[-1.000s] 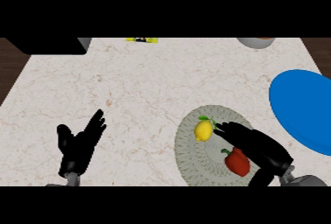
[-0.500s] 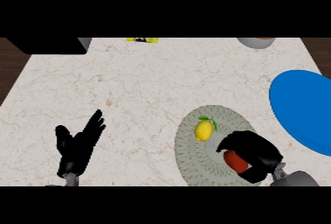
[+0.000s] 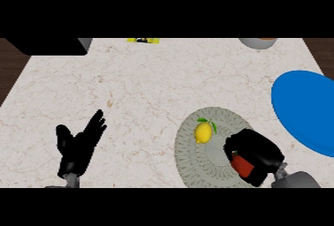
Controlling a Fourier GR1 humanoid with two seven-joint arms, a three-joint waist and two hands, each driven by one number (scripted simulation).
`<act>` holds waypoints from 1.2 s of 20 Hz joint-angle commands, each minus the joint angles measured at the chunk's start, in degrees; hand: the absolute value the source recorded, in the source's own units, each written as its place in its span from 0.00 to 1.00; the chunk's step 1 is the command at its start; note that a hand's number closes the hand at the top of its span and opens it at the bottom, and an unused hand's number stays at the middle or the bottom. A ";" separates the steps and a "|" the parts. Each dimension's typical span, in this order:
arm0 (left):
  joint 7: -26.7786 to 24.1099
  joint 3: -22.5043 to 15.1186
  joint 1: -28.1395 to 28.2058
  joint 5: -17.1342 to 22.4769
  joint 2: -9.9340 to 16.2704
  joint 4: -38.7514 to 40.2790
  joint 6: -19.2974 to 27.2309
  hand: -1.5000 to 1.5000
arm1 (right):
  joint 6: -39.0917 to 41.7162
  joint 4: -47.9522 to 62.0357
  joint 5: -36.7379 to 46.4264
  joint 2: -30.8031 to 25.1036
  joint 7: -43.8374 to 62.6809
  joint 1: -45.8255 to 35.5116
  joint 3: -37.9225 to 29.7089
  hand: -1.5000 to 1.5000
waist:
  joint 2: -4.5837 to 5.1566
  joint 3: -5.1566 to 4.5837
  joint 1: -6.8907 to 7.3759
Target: Pick the bell pepper from the placemat and place it in the plate
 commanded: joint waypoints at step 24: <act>0.00 0.87 -2.02 -0.30 -0.13 2.87 -1.04 0.50 | -55.47 -7.00 13.16 20.70 78.49 -7.44 -10.21 1.00 | 0.13 0.08 -0.03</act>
